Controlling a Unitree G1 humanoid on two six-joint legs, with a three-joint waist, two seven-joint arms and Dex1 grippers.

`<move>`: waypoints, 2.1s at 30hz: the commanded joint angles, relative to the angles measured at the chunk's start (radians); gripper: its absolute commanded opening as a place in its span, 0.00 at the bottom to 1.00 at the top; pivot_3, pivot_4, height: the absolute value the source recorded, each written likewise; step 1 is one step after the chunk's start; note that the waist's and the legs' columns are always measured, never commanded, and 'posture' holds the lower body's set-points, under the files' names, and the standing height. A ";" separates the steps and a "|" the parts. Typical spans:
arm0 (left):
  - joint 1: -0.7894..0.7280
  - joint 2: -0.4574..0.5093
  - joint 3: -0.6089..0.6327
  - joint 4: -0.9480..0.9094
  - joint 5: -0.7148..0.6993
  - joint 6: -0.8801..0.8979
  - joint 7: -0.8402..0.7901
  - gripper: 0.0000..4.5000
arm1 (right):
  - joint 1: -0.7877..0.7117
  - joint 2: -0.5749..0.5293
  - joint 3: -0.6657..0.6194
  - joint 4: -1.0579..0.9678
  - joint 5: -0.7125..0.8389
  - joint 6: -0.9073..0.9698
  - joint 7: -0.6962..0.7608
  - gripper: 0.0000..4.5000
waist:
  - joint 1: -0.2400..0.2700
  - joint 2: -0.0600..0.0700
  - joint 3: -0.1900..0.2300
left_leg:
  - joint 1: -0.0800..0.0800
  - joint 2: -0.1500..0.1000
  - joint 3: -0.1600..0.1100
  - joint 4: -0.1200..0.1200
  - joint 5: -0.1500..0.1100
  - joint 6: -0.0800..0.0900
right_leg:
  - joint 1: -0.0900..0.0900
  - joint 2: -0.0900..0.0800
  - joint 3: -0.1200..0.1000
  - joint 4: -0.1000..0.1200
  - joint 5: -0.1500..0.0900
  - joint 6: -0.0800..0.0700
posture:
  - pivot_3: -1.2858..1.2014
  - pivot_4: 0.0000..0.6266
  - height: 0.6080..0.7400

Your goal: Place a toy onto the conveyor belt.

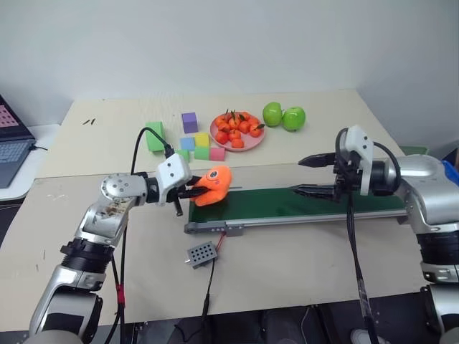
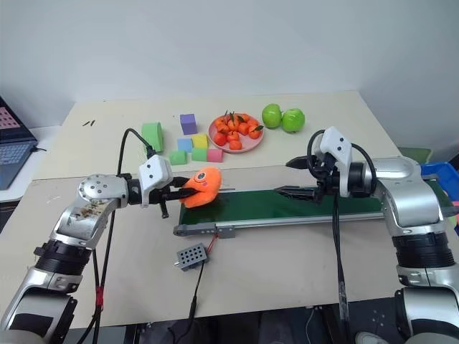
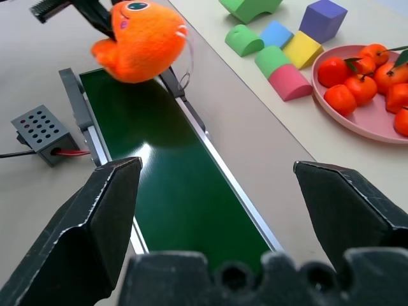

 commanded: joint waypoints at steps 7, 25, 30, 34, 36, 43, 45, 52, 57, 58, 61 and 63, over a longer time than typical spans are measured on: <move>-0.030 0.055 -0.015 -0.020 0.039 -0.037 -0.054 0.20 | 0.002 -0.014 -0.036 -0.045 0.024 0.013 -0.014 1.00 | -0.001 0.000 0.000 | 0.000 0.000 0.000 0.000 0.000 0.000 | 0.000 0.000 0.000 0.000 0.000 0.000 | 0.52 0.24 1.00; -0.066 0.035 0.057 -0.031 -0.081 0.120 -0.048 0.98 | -0.015 -0.020 -0.025 -0.020 0.010 0.002 0.000 1.00 | 0.000 0.000 0.000 | 0.000 0.000 0.000 0.001 0.000 0.000 | 0.000 0.000 0.000 0.000 0.000 0.000 | 0.52 0.24 1.00; -0.104 0.018 0.079 -0.030 -0.114 0.170 -0.023 0.98 | -0.017 -0.021 -0.024 -0.017 0.007 0.001 0.002 1.00 | 0.000 0.000 0.000 | 0.000 0.000 0.000 0.002 0.000 0.000 | 0.000 0.000 0.000 0.000 0.000 0.000 | 0.52 0.24 1.00; -0.153 0.006 0.119 -0.035 -0.164 0.253 0.007 0.98 | -0.019 -0.027 -0.028 -0.016 0.008 0.002 0.007 1.00 | 0.000 0.000 0.000 | 0.000 0.000 0.000 0.002 0.000 0.000 | 0.000 0.000 0.000 0.000 0.000 0.000 | 0.52 0.24 1.00; -0.178 0.014 0.133 -0.046 -0.193 0.297 0.007 0.98 | -0.021 -0.033 -0.032 -0.013 0.008 0.001 0.009 1.00 | 0.000 0.000 0.000 | 0.000 0.000 0.000 0.002 0.000 0.000 | 0.001 0.000 0.000 0.000 0.000 0.000 | 0.52 0.24 1.00; -0.238 0.045 0.165 -0.110 -0.237 0.388 0.024 0.98 | -0.026 -0.064 -0.058 -0.022 0.024 0.016 0.011 1.00 | 0.000 0.000 0.000 | 0.000 0.000 0.000 0.002 0.000 0.000 | 0.000 0.000 0.000 0.000 0.000 0.000 | 0.52 0.24 1.00; -0.247 0.046 0.165 -0.126 -0.252 0.407 0.024 0.98 | -0.027 -0.075 -0.065 -0.024 0.025 0.019 0.010 1.00 | 0.000 0.000 0.000 | 0.000 0.000 0.000 0.002 0.000 0.000 | 0.000 0.000 0.000 0.000 0.000 0.000 | 0.52 0.24 1.00; -0.295 -0.018 0.173 -0.132 -0.292 0.450 0.096 0.98 | -0.033 -0.085 -0.084 -0.055 0.036 0.046 -0.006 1.00 | 0.001 0.000 0.000 | 0.000 0.000 0.000 0.002 0.000 0.000 | 0.001 0.000 0.000 0.000 0.000 0.000 | 0.52 0.24 1.00; -0.294 -0.038 0.153 -0.151 -0.297 0.462 0.127 0.98 | -0.019 -0.094 -0.095 -0.094 0.058 0.069 -0.019 1.00 | -0.001 0.000 0.000 | 0.000 0.000 0.000 0.002 0.000 0.000 | 0.001 0.000 0.000 0.000 0.000 0.000 | 0.52 0.24 1.00; -0.293 -0.039 0.151 -0.153 -0.298 0.461 0.130 0.98 | -0.018 -0.095 -0.096 -0.098 0.062 0.072 -0.022 1.00 | -0.001 0.000 0.000 | 0.000 0.000 0.000 0.002 0.000 0.000 | 0.001 0.000 0.000 0.000 0.000 0.000 | 0.52 0.24 1.00; -0.284 -0.031 0.126 -0.157 -0.282 0.458 0.126 0.98 | -0.020 -0.089 -0.102 -0.112 0.074 0.083 -0.032 1.00 | 0.000 0.000 0.000 | 0.000 0.000 0.000 0.002 0.000 0.000 | 0.001 0.000 0.000 0.000 0.000 0.000 | 0.52 0.24 1.00; -0.277 -0.024 0.113 -0.164 -0.278 0.458 0.118 0.98 | -0.023 -0.088 -0.102 -0.114 0.077 0.087 -0.035 1.00 | 0.001 0.000 0.000 | 0.000 0.000 0.000 0.002 0.000 0.000 | 0.001 0.000 0.000 0.000 0.000 0.000 | 0.52 0.24 1.00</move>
